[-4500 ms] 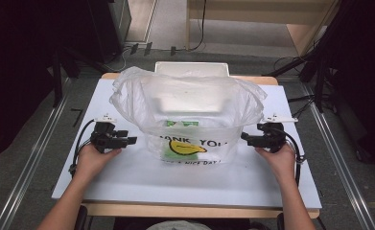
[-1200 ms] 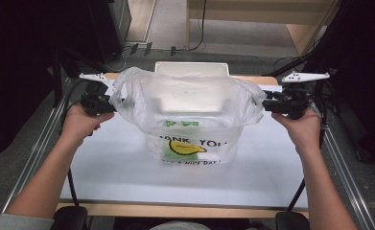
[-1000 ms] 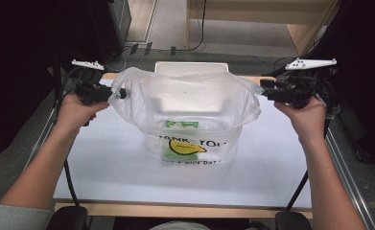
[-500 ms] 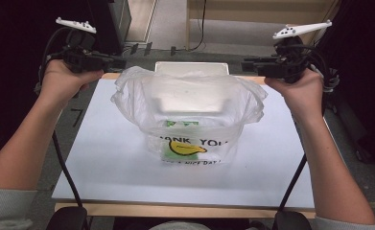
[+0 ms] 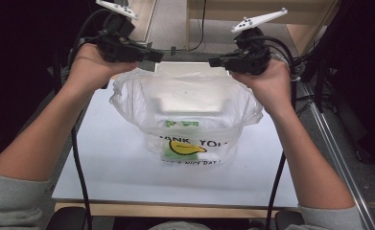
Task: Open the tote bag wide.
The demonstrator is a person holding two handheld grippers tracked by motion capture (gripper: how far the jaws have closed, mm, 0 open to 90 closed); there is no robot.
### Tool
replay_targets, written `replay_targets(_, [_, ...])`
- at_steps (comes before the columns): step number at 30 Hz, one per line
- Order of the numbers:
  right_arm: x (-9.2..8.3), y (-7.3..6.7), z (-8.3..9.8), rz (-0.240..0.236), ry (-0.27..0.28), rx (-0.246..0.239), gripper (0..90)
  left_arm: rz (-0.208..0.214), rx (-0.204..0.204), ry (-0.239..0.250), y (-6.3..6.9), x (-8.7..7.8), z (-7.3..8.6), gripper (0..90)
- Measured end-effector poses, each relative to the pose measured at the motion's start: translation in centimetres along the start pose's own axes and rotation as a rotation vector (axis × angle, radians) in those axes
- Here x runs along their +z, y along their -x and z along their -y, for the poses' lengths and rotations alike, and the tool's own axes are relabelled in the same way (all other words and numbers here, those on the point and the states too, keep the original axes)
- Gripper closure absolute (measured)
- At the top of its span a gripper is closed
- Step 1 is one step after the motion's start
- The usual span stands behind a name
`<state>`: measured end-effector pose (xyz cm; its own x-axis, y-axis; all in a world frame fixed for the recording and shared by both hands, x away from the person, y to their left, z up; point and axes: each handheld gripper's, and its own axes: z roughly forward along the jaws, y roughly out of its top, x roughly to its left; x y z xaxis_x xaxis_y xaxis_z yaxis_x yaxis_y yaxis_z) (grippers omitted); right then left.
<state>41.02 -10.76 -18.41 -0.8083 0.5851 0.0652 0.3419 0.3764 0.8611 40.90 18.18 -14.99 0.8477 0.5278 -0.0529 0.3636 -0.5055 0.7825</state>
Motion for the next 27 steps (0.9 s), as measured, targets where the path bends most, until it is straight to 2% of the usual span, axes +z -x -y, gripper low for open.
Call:
replay_targets(3, [1.5,-0.7,-0.2,-0.015,-0.015,-0.001,89.6,-0.001,0.017,-0.026,1.0,1.6,-0.7,90.0])
replay_targets(4, [1.5,-0.7,-0.2,-0.015,-0.015,-0.001,89.6,-0.001,0.017,-0.026,1.0,1.6,-0.7,90.0])
replay_targets(5, [2.6,-1.0,0.2,-0.030,-0.025,0.001,89.2,-0.015,0.029,-0.039,1.2,2.6,-0.4,90.0])
replay_targets(6, [2.9,-1.0,0.5,-0.034,-0.028,0.001,89.1,-0.015,0.029,-0.039,1.2,2.6,-0.4,90.0])
replay_targets(7, [3.5,-1.0,0.9,-0.038,-0.032,0.005,89.1,0.000,0.027,-0.041,0.9,3.8,0.5,90.0])
replay_targets(9, [4.3,-0.7,1.9,-0.034,-0.045,0.003,88.3,0.002,0.016,-0.050,0.5,4.7,1.6,90.0])
replay_targets(10, [4.7,-0.6,2.3,-0.031,-0.054,0.007,88.1,-0.014,0.009,-0.056,0.3,5.2,2.2,90.0])
replay_targets(12, [5.2,-0.3,3.2,-0.025,-0.065,0.004,88.1,-0.012,-0.021,-0.064,-0.2,5.9,3.2,88.9])
replay_targets(13, [5.4,-0.2,3.6,-0.020,-0.072,0.003,88.1,-0.012,-0.021,-0.064,-0.2,5.9,3.2,88.6])
replay_targets(14, [5.6,-0.1,3.9,-0.013,-0.079,0.003,88.1,-0.027,-0.042,-0.076,-0.7,6.5,4.1,88.6])
replay_targets(15, [5.7,0.0,4.2,-0.007,-0.084,0.000,88.1,-0.022,-0.045,-0.077,-0.9,6.7,4.5,88.5])
replay_targets(18, [5.9,0.1,4.5,0.000,-0.087,0.002,88.0,-0.027,-0.054,-0.074,-1.3,7.1,5.2,88.0])
replay_targets(24, [6.5,0.5,5.8,0.015,-0.091,0.001,87.7,-0.016,-0.102,-0.071,-2.0,8.1,7.2,87.3])
replay_targets(27, [6.6,0.7,6.6,0.013,-0.102,0.022,87.7,-0.013,-0.116,-0.075,-2.4,8.3,7.9,87.2])
